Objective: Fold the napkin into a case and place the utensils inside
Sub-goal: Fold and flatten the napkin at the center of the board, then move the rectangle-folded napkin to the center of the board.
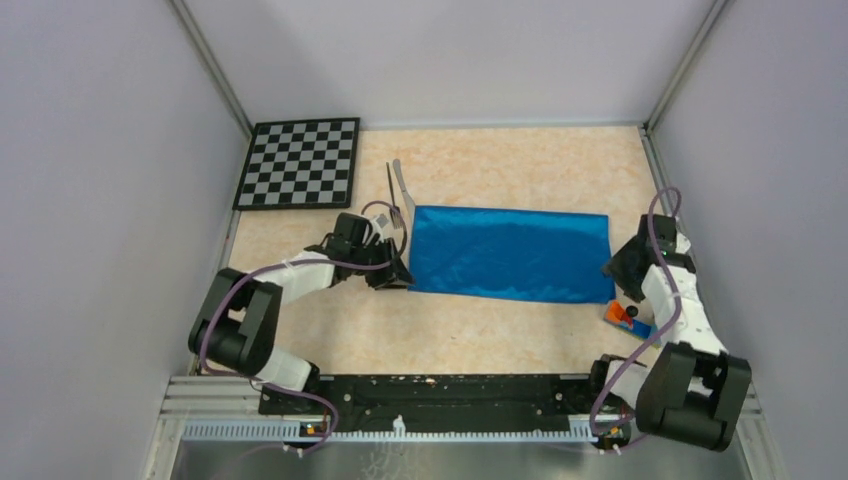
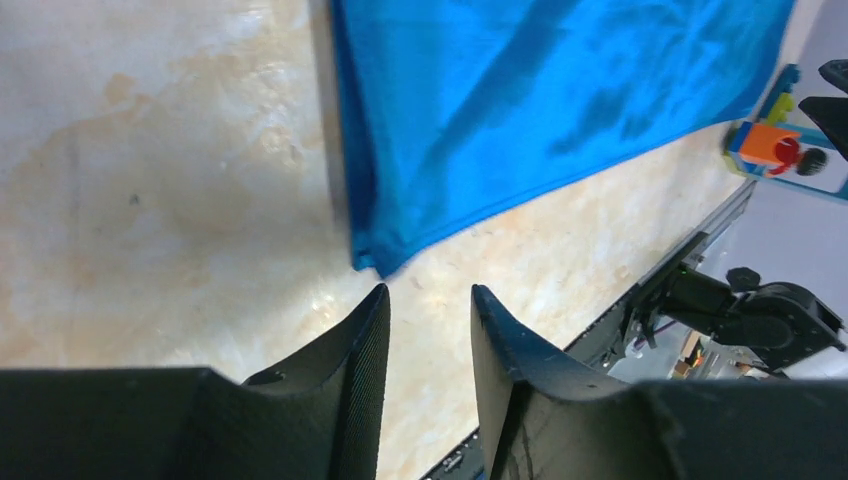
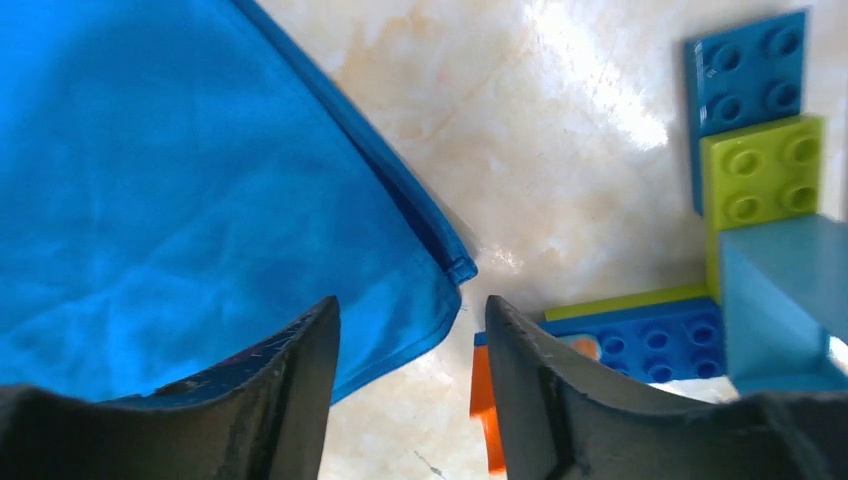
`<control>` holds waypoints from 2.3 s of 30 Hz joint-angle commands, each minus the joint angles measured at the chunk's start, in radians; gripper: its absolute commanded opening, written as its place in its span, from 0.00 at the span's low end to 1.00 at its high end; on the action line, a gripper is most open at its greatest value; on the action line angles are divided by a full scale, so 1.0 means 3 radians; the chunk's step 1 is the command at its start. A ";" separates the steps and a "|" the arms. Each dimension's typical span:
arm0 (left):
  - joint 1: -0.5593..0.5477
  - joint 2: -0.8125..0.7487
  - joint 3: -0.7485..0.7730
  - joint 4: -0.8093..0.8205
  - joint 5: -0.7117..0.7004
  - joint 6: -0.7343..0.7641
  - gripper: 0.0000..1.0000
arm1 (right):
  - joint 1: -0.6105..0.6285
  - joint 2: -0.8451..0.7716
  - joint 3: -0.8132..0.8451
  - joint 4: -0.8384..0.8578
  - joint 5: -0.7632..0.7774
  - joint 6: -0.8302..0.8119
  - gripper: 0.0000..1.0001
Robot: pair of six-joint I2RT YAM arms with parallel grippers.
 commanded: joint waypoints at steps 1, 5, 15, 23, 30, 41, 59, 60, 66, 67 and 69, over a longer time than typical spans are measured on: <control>-0.0010 -0.0530 0.0048 -0.0200 -0.0041 0.0069 0.42 | -0.0011 -0.0572 0.0245 -0.0028 -0.0021 -0.0152 0.58; -0.0171 -0.0561 0.0258 -0.0141 0.0042 0.0012 0.46 | -0.0006 -0.0430 0.0242 0.0183 -0.0540 -0.0355 0.61; -0.0224 0.0354 0.0389 0.0735 0.0287 -0.0241 0.46 | -0.0012 0.0333 0.0206 0.0838 -0.1043 -0.0379 0.59; -0.0274 0.0797 0.0418 0.0998 0.0218 -0.0287 0.45 | -0.0078 0.0959 0.0170 0.1275 -0.0878 -0.0176 0.46; -0.0488 0.1090 0.0492 0.1143 0.0228 -0.0403 0.46 | -0.0290 0.1203 0.0088 0.1372 -0.0550 -0.0036 0.45; -0.0408 0.0599 0.1146 0.0709 0.0028 -0.0134 0.65 | -0.0096 0.0800 0.0492 0.1250 -0.0847 -0.0480 0.59; -0.0471 0.1773 0.2198 0.1252 0.0127 -0.0264 0.67 | -0.0097 0.1894 0.1526 0.1213 -0.0906 -0.0565 0.66; -0.0472 0.1814 0.2204 0.1280 0.0124 -0.0258 0.67 | -0.0101 0.1960 0.1576 0.1222 -0.0904 -0.0584 0.66; -0.0462 0.2125 0.2211 0.1322 0.0115 -0.0328 0.67 | 0.0012 0.2506 0.2031 0.1264 -0.1151 -0.0736 0.65; -0.0450 0.2168 0.2235 0.1258 0.0063 -0.0317 0.68 | 0.0068 0.2598 0.2118 0.1252 -0.1158 -0.0787 0.65; -0.0414 0.2252 0.2319 0.0994 -0.0042 -0.0271 0.69 | 0.0192 0.2799 0.2315 0.1258 -0.1185 -0.0866 0.65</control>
